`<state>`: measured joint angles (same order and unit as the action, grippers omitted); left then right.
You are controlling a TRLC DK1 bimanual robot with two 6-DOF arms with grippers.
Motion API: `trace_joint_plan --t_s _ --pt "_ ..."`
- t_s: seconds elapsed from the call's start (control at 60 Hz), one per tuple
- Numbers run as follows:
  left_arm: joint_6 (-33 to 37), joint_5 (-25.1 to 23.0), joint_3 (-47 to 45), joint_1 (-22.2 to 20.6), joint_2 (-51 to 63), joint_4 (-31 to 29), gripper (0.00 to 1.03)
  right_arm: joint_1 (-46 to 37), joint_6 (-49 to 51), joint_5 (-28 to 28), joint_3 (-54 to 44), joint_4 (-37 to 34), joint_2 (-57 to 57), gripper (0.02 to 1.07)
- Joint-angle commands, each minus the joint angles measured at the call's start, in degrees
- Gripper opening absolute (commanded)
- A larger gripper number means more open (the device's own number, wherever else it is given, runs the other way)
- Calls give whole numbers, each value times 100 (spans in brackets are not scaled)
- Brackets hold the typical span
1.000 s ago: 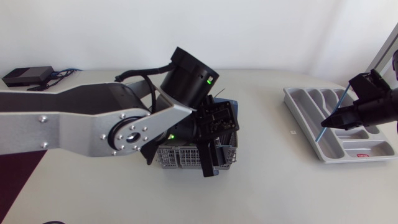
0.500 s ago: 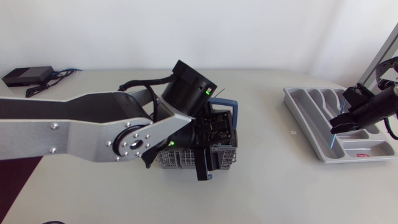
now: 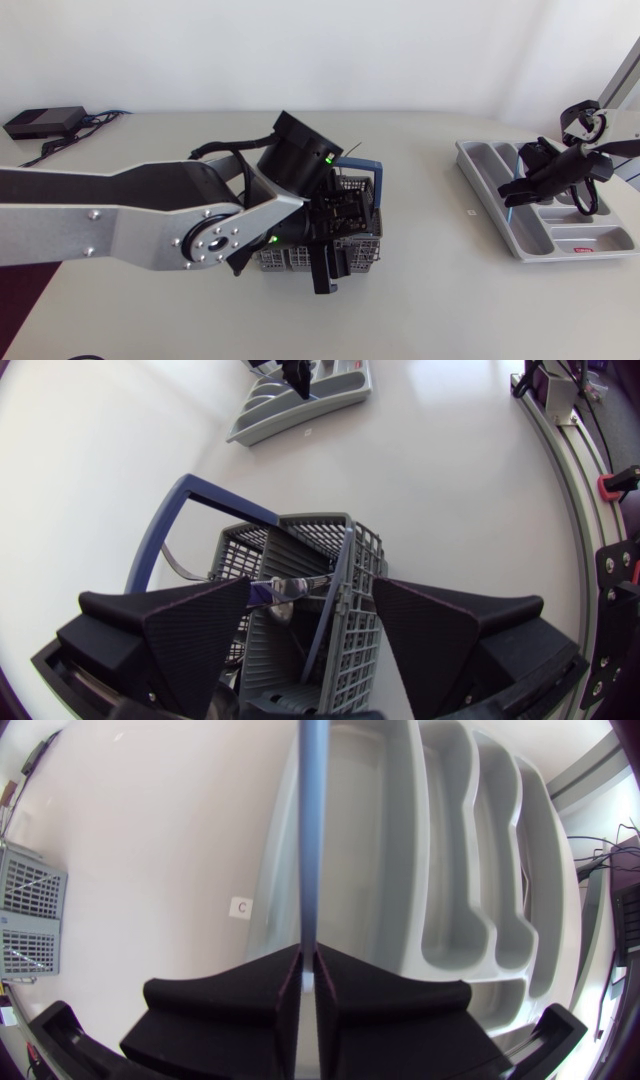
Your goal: Sort the cutlery from the basket into the organizer compartments.
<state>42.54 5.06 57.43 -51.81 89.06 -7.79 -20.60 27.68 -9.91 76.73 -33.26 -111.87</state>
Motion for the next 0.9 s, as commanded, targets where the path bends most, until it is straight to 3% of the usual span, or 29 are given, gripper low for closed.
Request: trace_joint_plan --t_s 0.0,0.283,0.5,0.683,0.767,0.883 --pt "184 57 -171 40 59 76 84 65 -211 86 158 100 -414 10" --pt "281 241 -223 -75 94 208 84 144 -360 376 483 452 -1082 23" --pt "404 320 -250 -233 138 269 84 144 -307 420 149 706 -862 58" --pt "483 320 -144 -373 270 349 69 144 -175 464 -589 1058 -63 75" --pt "483 320 -48 -409 384 357 61 144 -88 473 -993 1181 395 87" --pt "509 320 32 -409 551 375 55 126 0 455 -1459 1243 1027 89"
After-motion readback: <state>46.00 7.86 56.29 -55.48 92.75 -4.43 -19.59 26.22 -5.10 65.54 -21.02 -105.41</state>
